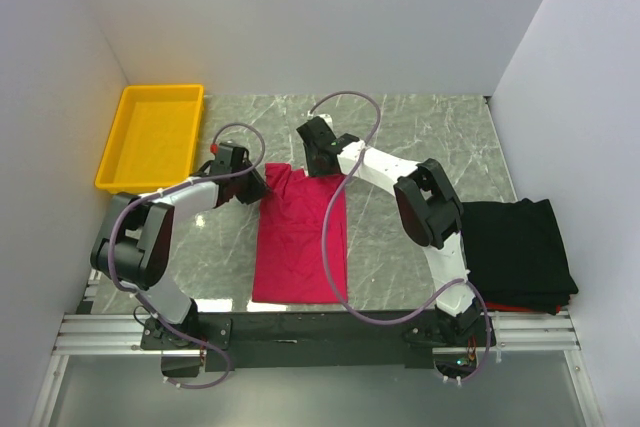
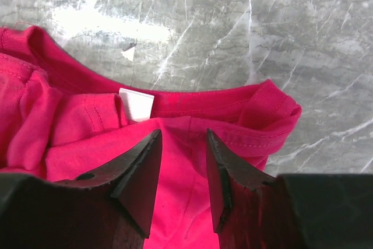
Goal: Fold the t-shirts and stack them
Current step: Fold the tshirt
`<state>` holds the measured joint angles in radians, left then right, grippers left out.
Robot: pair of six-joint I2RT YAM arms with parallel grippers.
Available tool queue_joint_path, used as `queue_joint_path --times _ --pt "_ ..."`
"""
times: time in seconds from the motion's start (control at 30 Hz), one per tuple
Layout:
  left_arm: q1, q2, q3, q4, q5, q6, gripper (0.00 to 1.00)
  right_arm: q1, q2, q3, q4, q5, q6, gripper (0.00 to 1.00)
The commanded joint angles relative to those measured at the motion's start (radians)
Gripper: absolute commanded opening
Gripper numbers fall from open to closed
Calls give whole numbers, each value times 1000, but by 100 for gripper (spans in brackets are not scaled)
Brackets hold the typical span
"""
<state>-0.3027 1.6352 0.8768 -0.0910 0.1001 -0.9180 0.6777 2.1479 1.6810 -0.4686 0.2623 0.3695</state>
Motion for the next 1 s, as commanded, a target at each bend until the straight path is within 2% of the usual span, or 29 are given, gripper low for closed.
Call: queue_joint_path --times 0.0,0.33,0.53,0.63,0.7,0.83,0.97 --pt "-10 9 36 19 1 10 33 -3 -16 13 1 29 14 43" --pt "-18 25 48 16 1 10 31 -4 -2 -10 -1 9 28 40" --pt "-27 29 48 19 3 7 24 -4 -11 -38 13 2 35 36" --pt "-30 28 47 19 1 7 20 -3 -14 -44 18 -3 36 30" --pt "-33 23 45 20 6 7 15 -3 -16 -46 18 -1 40 22" --pt "-38 15 44 14 13 10 7 -6 -36 -61 18 5 48 0" --pt "-44 -14 37 10 21 11 1 -18 -97 -118 39 14 66 0"
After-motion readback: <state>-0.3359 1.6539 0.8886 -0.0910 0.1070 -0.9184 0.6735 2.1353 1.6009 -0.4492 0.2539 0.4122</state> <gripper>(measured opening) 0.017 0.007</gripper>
